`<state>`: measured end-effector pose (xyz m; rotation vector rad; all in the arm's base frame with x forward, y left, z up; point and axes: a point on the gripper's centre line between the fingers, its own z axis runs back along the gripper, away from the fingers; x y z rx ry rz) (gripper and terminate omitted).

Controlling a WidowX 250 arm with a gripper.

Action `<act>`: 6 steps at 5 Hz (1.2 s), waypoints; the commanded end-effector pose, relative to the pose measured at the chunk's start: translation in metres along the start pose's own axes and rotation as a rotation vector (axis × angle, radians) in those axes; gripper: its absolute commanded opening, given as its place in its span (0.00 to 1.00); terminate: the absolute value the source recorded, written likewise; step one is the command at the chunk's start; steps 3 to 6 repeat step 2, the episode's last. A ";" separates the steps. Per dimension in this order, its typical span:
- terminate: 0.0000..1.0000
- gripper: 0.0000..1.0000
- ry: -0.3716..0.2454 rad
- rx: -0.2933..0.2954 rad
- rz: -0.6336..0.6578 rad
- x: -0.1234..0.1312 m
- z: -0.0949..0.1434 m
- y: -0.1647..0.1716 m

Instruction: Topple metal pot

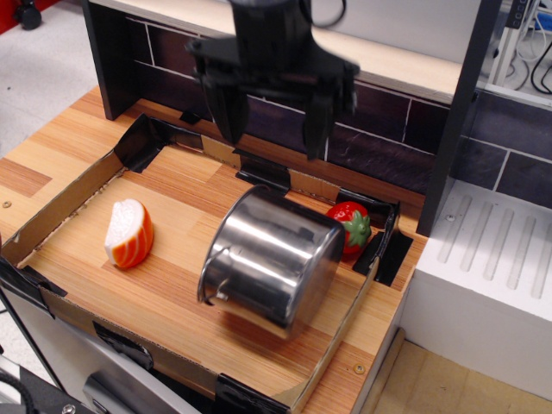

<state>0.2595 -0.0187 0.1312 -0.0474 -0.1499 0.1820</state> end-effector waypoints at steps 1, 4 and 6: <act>0.00 1.00 -0.029 -0.027 -0.001 0.002 0.015 0.002; 1.00 1.00 -0.029 -0.027 -0.001 0.002 0.015 0.002; 1.00 1.00 -0.029 -0.027 -0.001 0.002 0.015 0.002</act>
